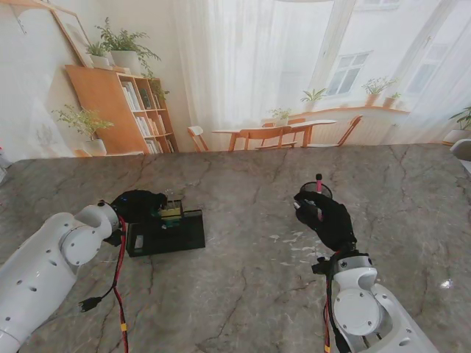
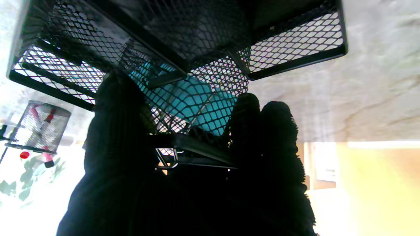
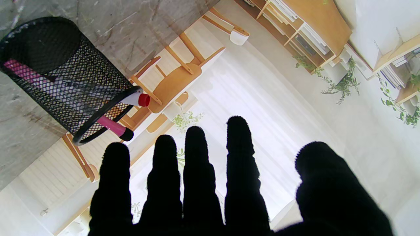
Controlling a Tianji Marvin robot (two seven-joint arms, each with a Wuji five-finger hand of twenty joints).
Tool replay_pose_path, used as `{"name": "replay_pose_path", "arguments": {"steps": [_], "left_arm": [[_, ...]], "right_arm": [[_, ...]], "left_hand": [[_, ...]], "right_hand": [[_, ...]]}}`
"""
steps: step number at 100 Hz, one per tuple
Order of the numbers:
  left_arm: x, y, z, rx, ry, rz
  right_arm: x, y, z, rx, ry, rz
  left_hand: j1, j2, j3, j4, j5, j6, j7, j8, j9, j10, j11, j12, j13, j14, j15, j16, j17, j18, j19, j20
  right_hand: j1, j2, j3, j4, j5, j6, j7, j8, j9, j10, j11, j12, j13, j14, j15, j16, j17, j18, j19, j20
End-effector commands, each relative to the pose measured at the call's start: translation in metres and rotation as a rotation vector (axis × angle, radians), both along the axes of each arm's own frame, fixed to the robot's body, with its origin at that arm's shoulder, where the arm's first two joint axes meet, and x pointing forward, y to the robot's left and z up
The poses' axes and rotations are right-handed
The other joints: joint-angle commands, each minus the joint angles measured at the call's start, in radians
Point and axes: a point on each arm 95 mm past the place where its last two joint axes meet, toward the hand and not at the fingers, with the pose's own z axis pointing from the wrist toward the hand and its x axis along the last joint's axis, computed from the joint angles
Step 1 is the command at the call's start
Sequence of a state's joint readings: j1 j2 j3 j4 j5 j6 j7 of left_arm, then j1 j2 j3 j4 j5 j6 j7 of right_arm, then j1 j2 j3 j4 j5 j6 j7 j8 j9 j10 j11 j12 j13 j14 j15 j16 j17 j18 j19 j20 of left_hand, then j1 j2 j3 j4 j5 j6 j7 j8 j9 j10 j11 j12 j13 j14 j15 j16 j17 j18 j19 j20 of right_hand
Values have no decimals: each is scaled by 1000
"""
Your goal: Organize desk stationery
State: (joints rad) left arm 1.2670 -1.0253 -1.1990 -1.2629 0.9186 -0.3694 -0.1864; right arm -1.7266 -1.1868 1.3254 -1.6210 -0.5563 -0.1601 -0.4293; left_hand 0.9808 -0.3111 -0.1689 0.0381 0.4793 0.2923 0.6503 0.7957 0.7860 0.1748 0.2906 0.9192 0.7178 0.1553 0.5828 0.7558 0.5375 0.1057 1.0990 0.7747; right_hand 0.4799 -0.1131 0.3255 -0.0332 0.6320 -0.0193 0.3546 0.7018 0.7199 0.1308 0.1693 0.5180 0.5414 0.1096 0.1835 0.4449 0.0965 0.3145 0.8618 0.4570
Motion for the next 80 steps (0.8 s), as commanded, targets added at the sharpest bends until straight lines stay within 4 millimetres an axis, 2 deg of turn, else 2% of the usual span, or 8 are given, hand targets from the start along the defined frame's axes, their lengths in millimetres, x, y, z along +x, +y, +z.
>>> {"name": "replay_pose_path", "arguments": {"steps": [1,51,80], "left_arm": [[-8,11,-9,22,23,10],[-24,44,3,30,16,-7],[-33,58,-1,44,17,-16]], "right_arm": [[-1,0,-2,-7,12,11],[0,2,-5,-37,28,36],[2,5,-7,-46,40,53]], "left_hand": [[310,140,220,-95,45,-210,122,18,85,-142,55,63,47,-68,75,29,-17,-69,-10,6],[310,156,208,-99,50,-263,147,17,91,-168,34,59,51,-85,39,17,-19,-80,-52,4],[310,160,199,-100,57,-301,156,0,101,-191,5,51,64,-101,3,-5,-9,-84,-84,-10]], "right_hand": [[8,21,-26,2,14,-3,8,7,-2,0,12,13,9,-10,-8,11,-16,-19,2,25],[8,22,-26,2,13,-4,8,7,-3,-1,12,13,8,-9,-9,11,-16,-20,2,25],[8,23,-27,2,13,-4,7,7,-4,0,12,13,8,-10,-8,11,-15,-21,3,26]]}}
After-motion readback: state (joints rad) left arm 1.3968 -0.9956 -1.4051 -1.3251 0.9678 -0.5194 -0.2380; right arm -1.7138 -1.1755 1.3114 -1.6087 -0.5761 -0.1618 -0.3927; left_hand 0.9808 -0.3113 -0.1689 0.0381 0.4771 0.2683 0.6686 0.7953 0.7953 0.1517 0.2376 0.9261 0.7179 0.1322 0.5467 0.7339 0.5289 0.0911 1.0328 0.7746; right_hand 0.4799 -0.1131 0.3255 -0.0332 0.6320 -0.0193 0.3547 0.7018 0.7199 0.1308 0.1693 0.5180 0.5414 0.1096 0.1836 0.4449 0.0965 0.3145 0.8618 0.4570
